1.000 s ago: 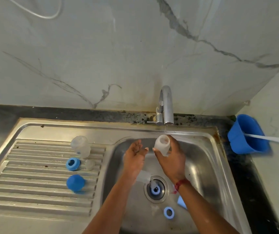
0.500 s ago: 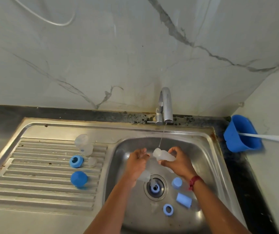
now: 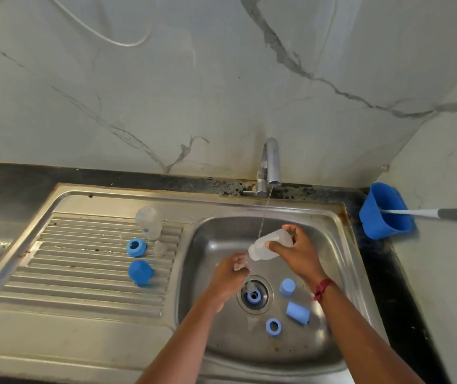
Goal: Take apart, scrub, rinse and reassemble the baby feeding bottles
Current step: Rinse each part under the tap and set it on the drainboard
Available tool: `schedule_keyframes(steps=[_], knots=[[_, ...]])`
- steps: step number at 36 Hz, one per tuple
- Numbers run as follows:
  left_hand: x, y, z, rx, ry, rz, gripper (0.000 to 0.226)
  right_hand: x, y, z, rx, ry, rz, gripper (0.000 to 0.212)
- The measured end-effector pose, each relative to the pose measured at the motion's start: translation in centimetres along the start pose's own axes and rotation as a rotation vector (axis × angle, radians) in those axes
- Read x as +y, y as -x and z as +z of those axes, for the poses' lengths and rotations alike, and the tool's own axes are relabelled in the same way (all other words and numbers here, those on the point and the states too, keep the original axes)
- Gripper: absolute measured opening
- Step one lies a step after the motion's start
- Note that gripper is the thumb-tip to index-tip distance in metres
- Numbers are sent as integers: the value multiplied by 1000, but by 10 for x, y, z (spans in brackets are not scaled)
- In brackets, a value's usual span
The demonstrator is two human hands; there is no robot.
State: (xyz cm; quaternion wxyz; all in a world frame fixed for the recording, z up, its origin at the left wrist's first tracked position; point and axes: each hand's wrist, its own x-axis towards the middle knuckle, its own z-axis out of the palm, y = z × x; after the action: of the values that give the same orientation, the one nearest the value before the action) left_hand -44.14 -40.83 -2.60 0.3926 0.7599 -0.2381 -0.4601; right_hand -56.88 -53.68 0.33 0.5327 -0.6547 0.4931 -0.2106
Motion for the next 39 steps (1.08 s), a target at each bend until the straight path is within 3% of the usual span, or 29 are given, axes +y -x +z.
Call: schedule_keyframes(steps=[6,10,14,21,25,29,35,39], knots=[[-3,8,-1,124,52,-82,28,3,8,-3,5,25,-58,53],[-8,16,-2,240,100,-143,10,5,11,-4,22,20,-57,53],[-21,23,-4,293,164,-221,11,9,17,-1,23,10,-45,52],[-31,35,-16,282,286,-302,16,23,28,19,59,-190,140,40],[-23,42,-27,253,408,-268,19,21,47,36,-17,-460,276,37],[-20,54,-35,277,494,-207,14,17,66,57,-75,-574,363,36],[-20,65,-57,237,470,-172,13,-3,93,95,-93,-652,358,35],[-14,70,-82,379,493,-94,11,-26,104,121,-83,-710,294,28]])
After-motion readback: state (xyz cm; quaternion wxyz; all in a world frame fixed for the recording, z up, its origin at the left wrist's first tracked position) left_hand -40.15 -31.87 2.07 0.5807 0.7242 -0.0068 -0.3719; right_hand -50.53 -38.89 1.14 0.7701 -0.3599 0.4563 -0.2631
